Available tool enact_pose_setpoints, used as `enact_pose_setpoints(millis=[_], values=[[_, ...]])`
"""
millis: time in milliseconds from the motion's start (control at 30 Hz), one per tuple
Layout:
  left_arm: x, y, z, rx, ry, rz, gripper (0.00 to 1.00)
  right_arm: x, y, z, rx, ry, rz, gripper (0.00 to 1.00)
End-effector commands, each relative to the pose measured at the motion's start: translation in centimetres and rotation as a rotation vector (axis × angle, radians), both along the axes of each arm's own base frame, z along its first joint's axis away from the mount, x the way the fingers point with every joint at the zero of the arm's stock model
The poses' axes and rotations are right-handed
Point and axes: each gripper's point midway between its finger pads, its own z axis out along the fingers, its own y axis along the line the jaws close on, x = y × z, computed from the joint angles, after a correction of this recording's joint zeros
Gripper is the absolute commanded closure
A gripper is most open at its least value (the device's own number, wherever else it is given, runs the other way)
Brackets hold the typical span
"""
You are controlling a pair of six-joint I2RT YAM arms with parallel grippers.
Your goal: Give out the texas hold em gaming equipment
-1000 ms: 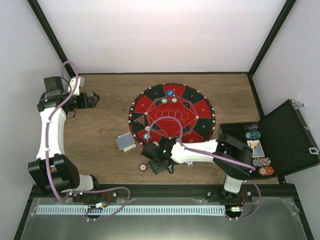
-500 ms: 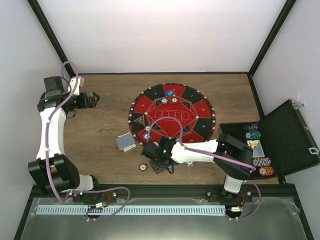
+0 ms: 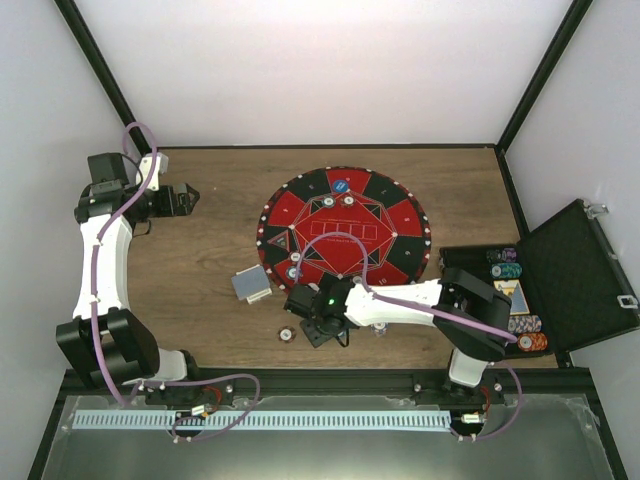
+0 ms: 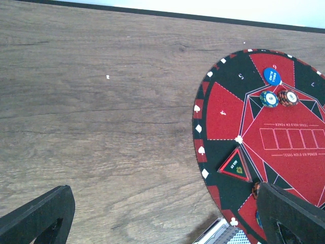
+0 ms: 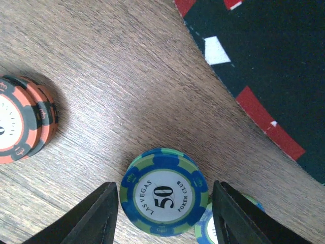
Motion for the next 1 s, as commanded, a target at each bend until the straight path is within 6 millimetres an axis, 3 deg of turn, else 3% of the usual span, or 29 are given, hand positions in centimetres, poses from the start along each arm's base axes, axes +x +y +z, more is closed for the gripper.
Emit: enact_pose_setpoints(millis=[0, 500, 667, 833, 967], values=[[-0.3, 0.0, 0.5, 0.006, -0.020, 0.000, 0.00, 0.3, 0.5, 1.5, 0.026, -0.019, 0.003, 0.48], [-0.3, 0.0, 0.6, 0.008, -0.024, -0.001, 0.00, 0.0, 0.1, 0.3, 0.009, -0.011, 0.004, 0.55], [-0.3, 0.1, 0.8, 0.013, -0.028, 0.000, 0.00, 0.1, -0.1, 0.0, 0.001, -0.011, 0.004, 0.68], [-0.2, 0.1, 1.0, 0.011, -0.030, 0.000, 0.00, 1.1, -0.1, 2.4, 0.039, -0.043, -0.016, 0.87], [-0.2, 0.0, 1.1, 0.008, -0.032, 0.000, 0.00, 3.4, -0.7, 5.6, 0.087, -0.095, -0.058, 0.89]])
